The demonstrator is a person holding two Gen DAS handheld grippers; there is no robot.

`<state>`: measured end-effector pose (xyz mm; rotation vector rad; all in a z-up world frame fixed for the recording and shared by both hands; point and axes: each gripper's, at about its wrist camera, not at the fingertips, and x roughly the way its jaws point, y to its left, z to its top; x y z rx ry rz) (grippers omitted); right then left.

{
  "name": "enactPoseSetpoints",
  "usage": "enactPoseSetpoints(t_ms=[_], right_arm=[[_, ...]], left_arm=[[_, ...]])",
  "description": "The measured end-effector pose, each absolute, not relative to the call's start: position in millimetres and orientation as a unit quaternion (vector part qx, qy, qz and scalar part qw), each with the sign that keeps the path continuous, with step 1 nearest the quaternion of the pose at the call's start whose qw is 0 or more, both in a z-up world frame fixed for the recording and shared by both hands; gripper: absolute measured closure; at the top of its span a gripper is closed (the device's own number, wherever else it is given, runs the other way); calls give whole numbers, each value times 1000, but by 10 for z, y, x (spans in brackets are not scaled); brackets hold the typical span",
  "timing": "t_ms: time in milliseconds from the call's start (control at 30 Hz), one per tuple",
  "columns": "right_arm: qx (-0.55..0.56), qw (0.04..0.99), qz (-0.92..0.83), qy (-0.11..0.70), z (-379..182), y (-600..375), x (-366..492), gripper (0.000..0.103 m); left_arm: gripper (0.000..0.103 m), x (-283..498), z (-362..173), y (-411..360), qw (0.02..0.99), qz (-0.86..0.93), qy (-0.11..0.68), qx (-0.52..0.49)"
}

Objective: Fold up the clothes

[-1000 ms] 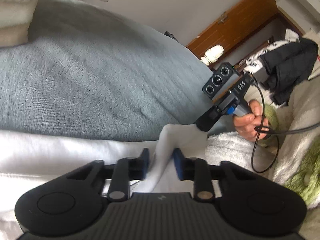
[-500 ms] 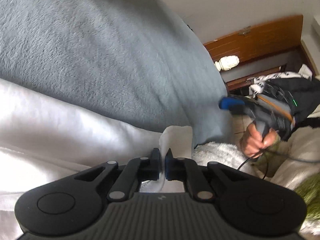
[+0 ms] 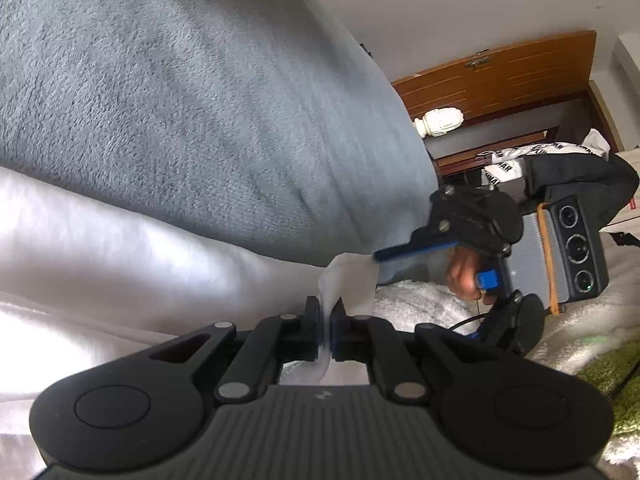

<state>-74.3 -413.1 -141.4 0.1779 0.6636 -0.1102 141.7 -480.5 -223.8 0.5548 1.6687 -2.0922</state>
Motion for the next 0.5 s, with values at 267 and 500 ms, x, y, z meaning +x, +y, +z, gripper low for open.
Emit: enactPoseSetpoints(t_ms=[267, 500], right_arm=[[87, 932, -39, 350, -1541, -4101, -592, 43], [108, 929, -33, 354, -1586, -4128, -535, 43]], left_arm=[[97, 1458, -2237, -4760, 188, -759, 596, 183], [97, 1460, -2193, -4736, 176, -769, 589, 176]])
